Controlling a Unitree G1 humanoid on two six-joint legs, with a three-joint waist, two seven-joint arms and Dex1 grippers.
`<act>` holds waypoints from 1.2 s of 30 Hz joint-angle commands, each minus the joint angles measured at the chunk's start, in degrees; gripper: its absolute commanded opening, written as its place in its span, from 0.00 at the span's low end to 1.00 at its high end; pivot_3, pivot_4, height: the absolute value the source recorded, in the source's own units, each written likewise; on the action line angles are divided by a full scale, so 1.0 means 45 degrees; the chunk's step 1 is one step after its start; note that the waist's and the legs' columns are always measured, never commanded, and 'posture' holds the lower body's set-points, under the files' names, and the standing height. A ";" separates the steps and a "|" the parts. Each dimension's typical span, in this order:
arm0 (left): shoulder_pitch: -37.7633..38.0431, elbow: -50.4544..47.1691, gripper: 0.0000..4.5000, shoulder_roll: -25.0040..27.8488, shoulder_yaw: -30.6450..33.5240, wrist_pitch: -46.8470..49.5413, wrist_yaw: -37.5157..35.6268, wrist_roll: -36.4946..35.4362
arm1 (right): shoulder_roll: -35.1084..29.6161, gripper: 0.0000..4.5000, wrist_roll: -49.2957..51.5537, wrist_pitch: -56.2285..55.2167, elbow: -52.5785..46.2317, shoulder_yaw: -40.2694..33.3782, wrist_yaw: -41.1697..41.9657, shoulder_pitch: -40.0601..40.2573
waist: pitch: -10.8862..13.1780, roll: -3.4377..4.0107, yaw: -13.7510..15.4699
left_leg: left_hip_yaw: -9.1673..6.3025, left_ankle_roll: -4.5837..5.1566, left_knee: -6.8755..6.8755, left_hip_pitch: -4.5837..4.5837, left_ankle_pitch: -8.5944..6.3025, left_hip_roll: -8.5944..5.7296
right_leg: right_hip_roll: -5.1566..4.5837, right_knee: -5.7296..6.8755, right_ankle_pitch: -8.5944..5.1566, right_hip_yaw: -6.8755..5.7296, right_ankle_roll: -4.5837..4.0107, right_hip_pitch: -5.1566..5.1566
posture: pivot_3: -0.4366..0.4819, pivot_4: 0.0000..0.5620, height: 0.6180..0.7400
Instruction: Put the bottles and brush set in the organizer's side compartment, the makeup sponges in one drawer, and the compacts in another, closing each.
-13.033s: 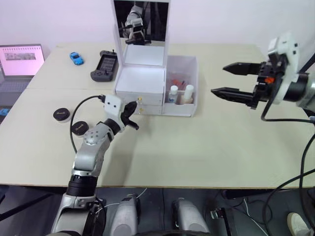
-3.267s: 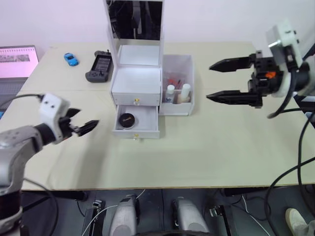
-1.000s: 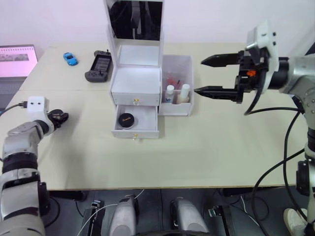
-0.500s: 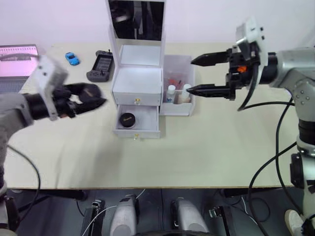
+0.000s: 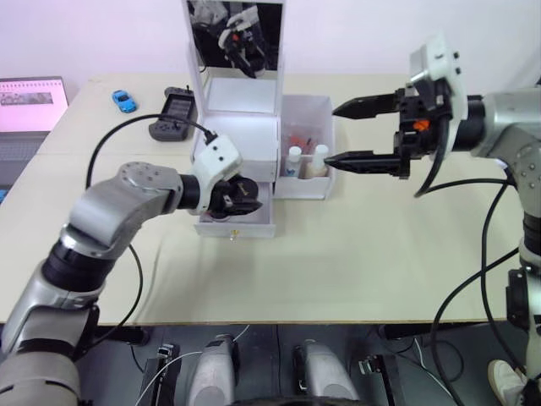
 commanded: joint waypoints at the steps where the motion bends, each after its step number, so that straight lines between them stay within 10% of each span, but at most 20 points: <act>1: -0.0430 0.0291 0.60 -0.0215 -0.0576 -0.0664 -0.0284 0.0947 | -0.0300 1.00 0.0285 0.0100 -0.0569 -0.0763 -0.0340 0.0035 | 0.0001 0.0001 -0.0017 | 0.0000 0.0003 0.0000 0.0001 -0.0002 0.0001 | 0.0002 0.0000 0.0000 0.0002 0.0000 -0.0003 | 0.48 0.27 0.99; 9: -0.0204 0.1285 0.60 -0.1204 -0.0714 -0.0770 0.0134 0.2036 | -0.0442 1.00 0.0604 0.0307 -0.0548 -0.1137 -0.0452 0.0212 | 0.0003 0.0004 -0.0005 | -0.0012 0.0008 0.0017 -0.0004 -0.0005 0.0001 | 0.0004 0.0001 -0.0001 0.0001 0.0000 0.0004 | 0.48 0.27 0.99; 13: 0.0134 0.1186 0.99 -0.1571 -0.0309 -0.0359 0.0218 0.1931 | -0.0455 1.00 0.0555 0.0093 -0.0299 -0.1044 -0.0412 0.0047 | 0.0003 0.0005 0.0011 | -0.0014 0.0012 0.0023 -0.0003 -0.0007 0.0001 | 0.0002 0.0001 -0.0001 0.0000 0.0000 0.0011 | 0.48 0.27 0.99; 22: 0.0326 0.0189 0.99 -0.1491 0.0545 0.0591 -0.0028 0.1407 | -0.0286 1.00 0.0417 -0.0298 -0.0058 -0.0724 -0.0437 0.0017 | 0.0004 0.0008 -0.0004 | -0.0022 0.0014 0.0030 -0.0003 -0.0009 0.0001 | 0.0003 0.0004 -0.0001 -0.0002 0.0001 0.0015 | 0.48 0.27 0.99; 36: 0.6265 -0.4082 0.94 0.0501 0.6948 -0.1897 -0.2233 -0.2079 | -0.0961 1.00 -0.0232 -0.1305 0.0401 -0.0073 0.0904 0.0385 | 0.0023 0.0044 -0.0001 | -0.0021 0.0017 0.0036 0.0012 -0.0012 0.0004 | -0.0023 -0.0005 -0.0025 -0.0020 -0.0043 0.0041 | 0.48 0.27 0.99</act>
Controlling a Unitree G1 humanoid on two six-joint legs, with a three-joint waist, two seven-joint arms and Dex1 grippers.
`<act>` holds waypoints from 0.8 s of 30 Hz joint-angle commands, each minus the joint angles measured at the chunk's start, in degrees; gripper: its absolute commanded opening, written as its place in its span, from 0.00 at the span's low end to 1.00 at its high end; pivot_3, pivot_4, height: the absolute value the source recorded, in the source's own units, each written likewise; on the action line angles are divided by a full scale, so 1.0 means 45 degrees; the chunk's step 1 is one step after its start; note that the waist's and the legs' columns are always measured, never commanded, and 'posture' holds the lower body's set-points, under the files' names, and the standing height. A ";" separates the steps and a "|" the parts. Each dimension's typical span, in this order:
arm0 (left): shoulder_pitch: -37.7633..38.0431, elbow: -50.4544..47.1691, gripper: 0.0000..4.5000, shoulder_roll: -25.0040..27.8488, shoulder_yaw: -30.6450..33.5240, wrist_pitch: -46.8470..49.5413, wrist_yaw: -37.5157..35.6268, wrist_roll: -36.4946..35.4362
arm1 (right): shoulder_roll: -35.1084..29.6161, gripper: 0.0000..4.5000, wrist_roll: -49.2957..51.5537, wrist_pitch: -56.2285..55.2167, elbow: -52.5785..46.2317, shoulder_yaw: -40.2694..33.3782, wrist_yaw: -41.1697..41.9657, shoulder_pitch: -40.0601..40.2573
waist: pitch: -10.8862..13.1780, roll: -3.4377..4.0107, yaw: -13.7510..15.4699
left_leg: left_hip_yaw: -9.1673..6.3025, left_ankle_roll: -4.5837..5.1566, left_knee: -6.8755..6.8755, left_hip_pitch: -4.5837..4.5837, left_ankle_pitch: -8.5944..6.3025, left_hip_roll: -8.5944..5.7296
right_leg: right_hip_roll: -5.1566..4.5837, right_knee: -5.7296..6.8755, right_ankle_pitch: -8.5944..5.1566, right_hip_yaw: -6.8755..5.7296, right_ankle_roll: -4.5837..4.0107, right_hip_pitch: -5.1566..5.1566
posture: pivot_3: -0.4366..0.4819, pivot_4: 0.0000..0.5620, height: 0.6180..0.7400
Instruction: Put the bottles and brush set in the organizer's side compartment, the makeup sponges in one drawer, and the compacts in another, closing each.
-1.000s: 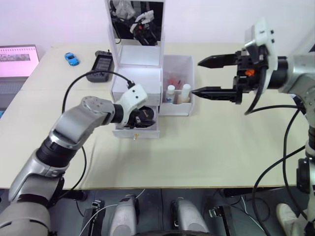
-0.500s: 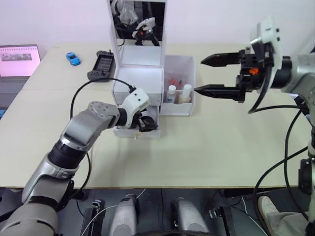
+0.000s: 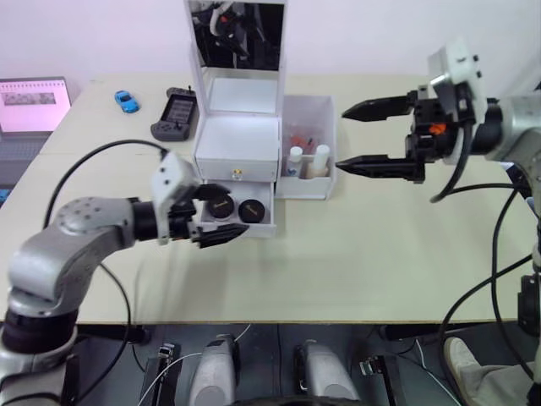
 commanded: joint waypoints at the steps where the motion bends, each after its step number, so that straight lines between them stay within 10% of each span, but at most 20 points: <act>1: 0.1192 -0.0664 0.87 0.0022 0.1252 -0.1273 0.0034 -0.0060 | -0.0289 1.00 -0.0664 -0.0727 0.0340 0.0154 0.0260 -0.0093 | 0.0000 -0.0001 -0.0004 | 0.0000 -0.0001 0.0004 0.0001 -0.0001 0.0000 | -0.0001 -0.0010 -0.0001 0.0000 -0.0002 0.0008 | 0.48 0.27 0.99; 9: 0.6268 -0.1014 0.01 -0.1442 0.1135 -0.4535 0.0751 0.1639 | 0.0019 1.00 -0.1427 -0.1401 0.1061 0.0736 0.0447 -0.0412 | 0.0001 0.0006 -0.0054 | 0.0020 0.0010 -0.0008 0.0003 -0.0017 0.0004 | -0.0016 -0.0035 -0.0003 0.0010 -0.0012 0.0003 | 0.48 0.27 0.99; 24: 0.4804 0.2292 0.01 -0.3294 -0.1520 -0.7049 0.2553 0.4149 | 0.0189 1.00 -0.1621 -0.1127 0.0758 0.0732 0.0092 -0.0476 | -0.0003 0.0020 -0.0048 | 0.0010 0.0013 -0.0010 0.0002 -0.0029 0.0000 | -0.0050 -0.0053 -0.0001 0.0009 -0.0033 0.0005 | 0.48 0.27 0.99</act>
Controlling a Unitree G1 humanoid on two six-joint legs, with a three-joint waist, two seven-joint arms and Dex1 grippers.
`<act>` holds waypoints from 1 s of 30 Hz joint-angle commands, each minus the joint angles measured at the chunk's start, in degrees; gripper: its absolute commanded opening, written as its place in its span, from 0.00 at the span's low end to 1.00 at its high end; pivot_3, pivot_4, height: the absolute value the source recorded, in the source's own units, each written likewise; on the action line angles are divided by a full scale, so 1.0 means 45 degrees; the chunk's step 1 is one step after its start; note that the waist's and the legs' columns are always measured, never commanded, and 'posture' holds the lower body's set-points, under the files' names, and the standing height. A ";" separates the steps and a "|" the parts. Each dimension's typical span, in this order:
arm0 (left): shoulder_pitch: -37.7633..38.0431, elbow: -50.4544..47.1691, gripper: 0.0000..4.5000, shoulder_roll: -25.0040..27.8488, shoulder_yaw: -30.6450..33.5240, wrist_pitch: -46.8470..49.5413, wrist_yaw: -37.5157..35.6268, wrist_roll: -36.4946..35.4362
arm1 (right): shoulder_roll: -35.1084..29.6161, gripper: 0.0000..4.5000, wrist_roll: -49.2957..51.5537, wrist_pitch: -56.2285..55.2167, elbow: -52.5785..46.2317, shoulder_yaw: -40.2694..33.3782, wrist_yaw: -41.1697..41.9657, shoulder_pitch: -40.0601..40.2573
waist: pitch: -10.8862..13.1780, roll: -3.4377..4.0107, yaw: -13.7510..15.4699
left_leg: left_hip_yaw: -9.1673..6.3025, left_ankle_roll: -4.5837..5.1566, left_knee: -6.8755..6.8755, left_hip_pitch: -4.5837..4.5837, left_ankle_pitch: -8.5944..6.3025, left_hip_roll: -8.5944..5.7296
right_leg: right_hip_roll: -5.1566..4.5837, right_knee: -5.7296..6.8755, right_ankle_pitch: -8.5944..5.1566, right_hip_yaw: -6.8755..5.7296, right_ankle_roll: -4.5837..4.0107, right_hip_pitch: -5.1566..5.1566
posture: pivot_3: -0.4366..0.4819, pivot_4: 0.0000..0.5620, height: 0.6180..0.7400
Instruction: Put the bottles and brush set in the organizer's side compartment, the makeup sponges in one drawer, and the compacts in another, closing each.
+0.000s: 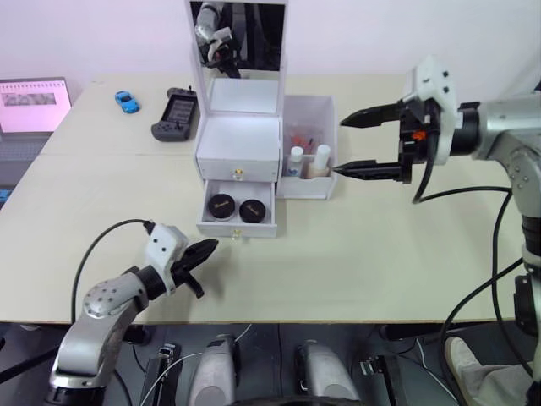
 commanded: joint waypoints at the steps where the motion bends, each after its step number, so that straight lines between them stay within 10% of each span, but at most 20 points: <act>1: -0.0832 0.0572 0.01 -0.0050 -0.0144 -0.0391 -0.0012 0.0091 | -0.0052 1.00 0.0025 0.0060 -0.0440 -0.0423 -0.0206 -0.0135 | 0.0001 0.0001 0.0002 | 0.0000 0.0000 0.0000 -0.0001 0.0000 0.0000 | 0.0000 0.0002 0.0000 0.0000 0.0000 -0.0001 | 0.48 0.27 0.99; 30: -0.7151 0.8817 0.01 -0.1267 -0.0674 -0.4662 0.0055 0.1774 | -0.0855 1.00 0.0743 0.1128 -0.2163 -0.1415 -0.1312 0.0558 | 0.0003 0.0005 0.0084 | 0.0015 0.0003 0.0017 -0.0006 0.0000 -0.0004 | 0.0032 0.0012 0.0027 -0.0009 0.0049 0.0006 | 0.48 0.27 0.99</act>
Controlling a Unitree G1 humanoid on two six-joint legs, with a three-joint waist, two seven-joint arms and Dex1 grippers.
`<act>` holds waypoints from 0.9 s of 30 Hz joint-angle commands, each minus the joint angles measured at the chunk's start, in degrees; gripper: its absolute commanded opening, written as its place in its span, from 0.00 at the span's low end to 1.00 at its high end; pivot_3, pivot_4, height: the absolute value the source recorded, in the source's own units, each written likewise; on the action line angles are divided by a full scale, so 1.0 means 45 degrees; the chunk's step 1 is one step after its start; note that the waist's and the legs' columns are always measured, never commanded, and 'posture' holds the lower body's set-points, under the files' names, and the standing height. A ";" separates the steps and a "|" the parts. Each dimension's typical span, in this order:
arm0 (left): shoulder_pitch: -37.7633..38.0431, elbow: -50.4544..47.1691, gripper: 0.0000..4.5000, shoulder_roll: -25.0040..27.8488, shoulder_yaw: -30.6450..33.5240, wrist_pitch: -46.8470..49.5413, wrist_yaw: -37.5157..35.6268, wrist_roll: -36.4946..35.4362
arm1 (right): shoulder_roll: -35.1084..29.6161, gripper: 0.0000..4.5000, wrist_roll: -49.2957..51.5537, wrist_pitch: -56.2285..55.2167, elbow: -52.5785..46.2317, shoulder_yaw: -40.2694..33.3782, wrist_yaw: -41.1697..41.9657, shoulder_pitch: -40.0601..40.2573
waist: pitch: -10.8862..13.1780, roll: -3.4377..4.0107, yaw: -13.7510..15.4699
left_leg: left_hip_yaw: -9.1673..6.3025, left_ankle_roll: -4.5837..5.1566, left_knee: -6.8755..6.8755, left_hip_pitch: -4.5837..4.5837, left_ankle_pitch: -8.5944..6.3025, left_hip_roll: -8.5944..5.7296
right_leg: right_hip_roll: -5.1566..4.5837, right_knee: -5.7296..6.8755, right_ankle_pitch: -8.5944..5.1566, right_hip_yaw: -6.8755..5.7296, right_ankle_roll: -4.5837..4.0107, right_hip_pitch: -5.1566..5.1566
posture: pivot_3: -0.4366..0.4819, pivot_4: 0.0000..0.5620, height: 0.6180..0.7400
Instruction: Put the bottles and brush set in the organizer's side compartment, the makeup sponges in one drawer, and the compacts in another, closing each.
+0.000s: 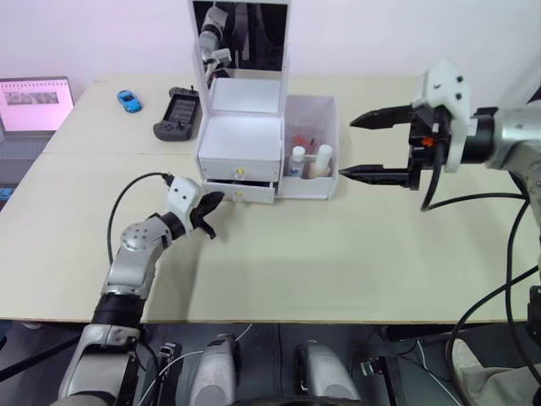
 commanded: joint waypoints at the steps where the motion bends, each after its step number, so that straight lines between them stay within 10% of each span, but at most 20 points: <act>1: -0.0541 0.0262 0.01 -0.0167 0.0151 -0.0687 -0.0057 -0.0034 | -0.0121 1.00 0.0232 0.0191 -0.0383 -0.0558 -0.0237 -0.0440 | 0.0000 0.0000 -0.0012 | 0.0001 0.0000 -0.0001 -0.0001 0.0000 0.0000 | 0.0000 0.0000 0.0001 0.0001 0.0001 -0.0002 | 0.48 0.27 0.99; 13: -0.1369 0.1577 0.01 -0.0577 -0.0045 -0.1285 -0.0085 0.0199 | -0.0185 1.00 0.0493 0.0881 -0.0893 -0.0669 -0.0785 -0.0567 | 0.0000 0.0000 0.0249 | -0.0006 0.0000 0.0016 -0.0004 0.0000 -0.0001 | 0.0002 0.0007 -0.0001 -0.0002 -0.0001 0.0002 | 0.48 0.27 0.99; 20: 0.0276 -0.1653 0.01 0.0715 -0.0079 0.1027 -0.1735 -0.0919 | -0.1098 1.00 0.1163 0.1612 -0.1094 -0.0864 0.0164 0.0538 | 0.0000 0.0000 0.0197 | -0.0009 0.0000 0.0001 -0.0007 0.0000 0.0002 | 0.0002 0.0002 -0.0001 -0.0002 -0.0002 -0.0002 | 0.48 0.27 0.99; 27: 0.2079 -0.4805 0.66 0.3041 0.2923 0.3753 -0.2762 -0.4051 | -0.0310 1.00 0.0329 -0.0727 0.0850 -0.2503 -0.0850 0.2788 | 0.0001 0.0006 -0.0011 | -0.0032 0.0001 -0.0012 0.0008 -0.0001 0.0020 | 0.0008 0.0019 -0.0023 -0.0027 -0.0040 0.0003 | 0.48 0.27 0.99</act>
